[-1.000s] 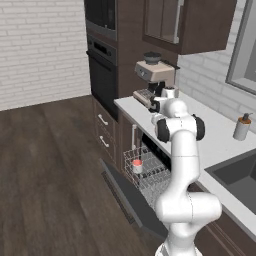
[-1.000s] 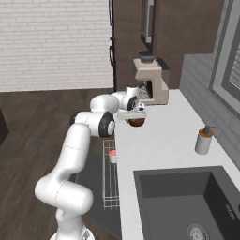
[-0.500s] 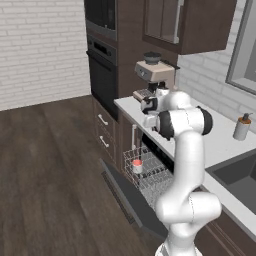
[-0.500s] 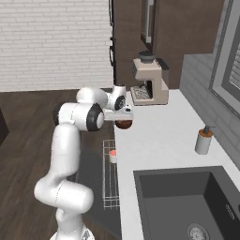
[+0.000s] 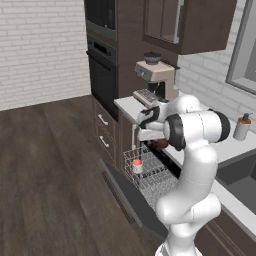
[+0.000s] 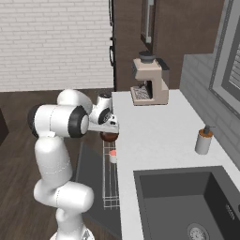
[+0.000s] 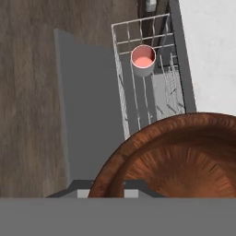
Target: Pick up the cup and bowl from the counter, place them in the dishwasher, and close the dishwasher door.
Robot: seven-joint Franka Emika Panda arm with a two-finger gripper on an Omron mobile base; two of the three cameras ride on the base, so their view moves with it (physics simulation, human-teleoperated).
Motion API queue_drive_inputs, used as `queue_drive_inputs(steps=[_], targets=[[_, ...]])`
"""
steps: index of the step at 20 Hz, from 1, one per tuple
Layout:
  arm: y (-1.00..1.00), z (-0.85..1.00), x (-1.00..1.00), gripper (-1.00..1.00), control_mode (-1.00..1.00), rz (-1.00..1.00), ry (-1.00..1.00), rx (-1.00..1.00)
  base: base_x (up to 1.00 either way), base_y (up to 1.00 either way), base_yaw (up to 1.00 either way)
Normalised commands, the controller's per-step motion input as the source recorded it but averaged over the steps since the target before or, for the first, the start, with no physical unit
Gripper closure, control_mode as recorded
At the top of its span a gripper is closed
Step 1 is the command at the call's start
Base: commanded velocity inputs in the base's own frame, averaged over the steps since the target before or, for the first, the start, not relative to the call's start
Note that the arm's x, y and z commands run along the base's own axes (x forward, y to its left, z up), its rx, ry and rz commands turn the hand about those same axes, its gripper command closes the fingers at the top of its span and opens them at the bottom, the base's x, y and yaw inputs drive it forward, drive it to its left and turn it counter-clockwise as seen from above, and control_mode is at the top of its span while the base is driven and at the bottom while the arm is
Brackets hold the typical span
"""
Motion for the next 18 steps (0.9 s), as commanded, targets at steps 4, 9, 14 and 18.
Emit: queue_drive_inputs(steps=[4,9,14,18], targets=[[0.34,-0.35,-0.17,1.0,-1.0,-0.14,0.05,0.0,0.0,0.0,0.0],[0.07,-0.61,0.03,1.0,-1.0,-0.1,0.1,0.0,0.0,0.0,0.0],[-0.02,-0.68,0.5,1.0,-1.0,0.0,0.03,-0.03,0.0,0.0,0.0],[0.12,-0.57,0.15,1.0,-1.0,-0.05,0.0,-0.08,0.0,0.0,0.0]])
